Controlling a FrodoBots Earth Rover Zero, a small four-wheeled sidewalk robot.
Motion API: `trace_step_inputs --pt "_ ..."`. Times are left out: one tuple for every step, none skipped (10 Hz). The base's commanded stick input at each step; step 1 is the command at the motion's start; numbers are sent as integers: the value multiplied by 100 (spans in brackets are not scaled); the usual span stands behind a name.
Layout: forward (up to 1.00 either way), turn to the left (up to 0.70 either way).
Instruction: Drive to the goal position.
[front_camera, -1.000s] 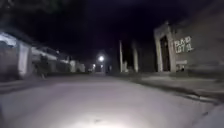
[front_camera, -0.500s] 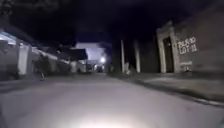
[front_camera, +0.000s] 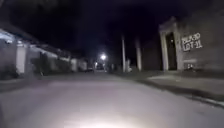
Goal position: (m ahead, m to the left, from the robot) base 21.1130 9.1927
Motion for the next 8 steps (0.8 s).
trace_step_inputs --pt "50 -50" --pt "50 -50" --pt "50 -40" --pt "50 -4" --pt "50 -12" --pt "50 -31" --pt "50 -50" --pt "50 -50"
